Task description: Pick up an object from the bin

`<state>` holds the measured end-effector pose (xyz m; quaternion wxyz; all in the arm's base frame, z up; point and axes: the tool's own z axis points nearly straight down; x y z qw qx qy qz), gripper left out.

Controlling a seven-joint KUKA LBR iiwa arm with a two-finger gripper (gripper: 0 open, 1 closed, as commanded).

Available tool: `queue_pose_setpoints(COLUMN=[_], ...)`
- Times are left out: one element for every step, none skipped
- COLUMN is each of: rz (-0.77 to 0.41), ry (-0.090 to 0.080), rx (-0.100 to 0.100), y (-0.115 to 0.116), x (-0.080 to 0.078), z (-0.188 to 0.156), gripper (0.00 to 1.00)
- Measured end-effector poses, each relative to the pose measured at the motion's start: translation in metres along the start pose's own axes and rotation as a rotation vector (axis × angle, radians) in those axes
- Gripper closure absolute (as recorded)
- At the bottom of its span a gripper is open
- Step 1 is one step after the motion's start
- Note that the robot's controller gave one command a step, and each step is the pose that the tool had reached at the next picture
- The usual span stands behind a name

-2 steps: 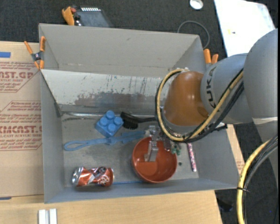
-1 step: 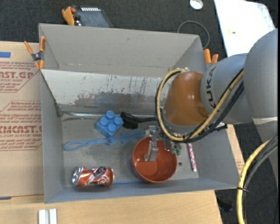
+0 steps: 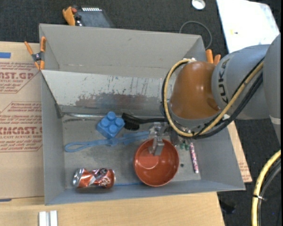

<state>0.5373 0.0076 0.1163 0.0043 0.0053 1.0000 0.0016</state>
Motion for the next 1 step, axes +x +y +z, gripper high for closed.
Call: queue_pose_setpoints(rz=[-0.028], ry=[0.006], rx=[0.000], y=[-0.0153], x=[0.0303], z=[-0.0816], gripper=[1.00])
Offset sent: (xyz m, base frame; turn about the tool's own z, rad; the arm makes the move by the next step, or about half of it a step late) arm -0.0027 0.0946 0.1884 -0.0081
